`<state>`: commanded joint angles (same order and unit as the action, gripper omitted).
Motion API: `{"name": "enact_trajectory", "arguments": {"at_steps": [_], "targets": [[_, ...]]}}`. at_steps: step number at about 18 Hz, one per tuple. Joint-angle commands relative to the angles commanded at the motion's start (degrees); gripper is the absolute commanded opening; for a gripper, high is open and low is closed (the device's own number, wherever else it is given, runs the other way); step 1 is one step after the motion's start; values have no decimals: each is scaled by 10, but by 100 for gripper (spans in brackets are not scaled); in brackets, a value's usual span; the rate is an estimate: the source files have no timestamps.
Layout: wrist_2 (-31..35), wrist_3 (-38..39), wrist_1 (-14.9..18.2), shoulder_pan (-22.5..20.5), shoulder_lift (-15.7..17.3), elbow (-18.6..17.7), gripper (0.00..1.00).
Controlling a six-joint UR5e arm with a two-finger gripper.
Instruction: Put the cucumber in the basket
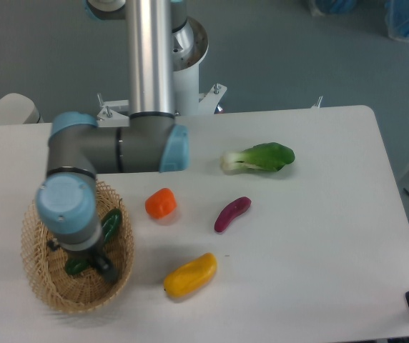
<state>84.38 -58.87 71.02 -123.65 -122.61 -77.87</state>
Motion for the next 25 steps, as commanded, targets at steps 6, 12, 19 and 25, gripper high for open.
{"name": "enact_trajectory", "arguments": {"at_steps": [6,12,19,25], "targets": [[50,-129,3,-75,-11,6,100],[54,-251,4,-150,-38,41,100],[54,-296,7,-186,-68,90,100],[69,-330,5,-193,-77,97,100]]}}
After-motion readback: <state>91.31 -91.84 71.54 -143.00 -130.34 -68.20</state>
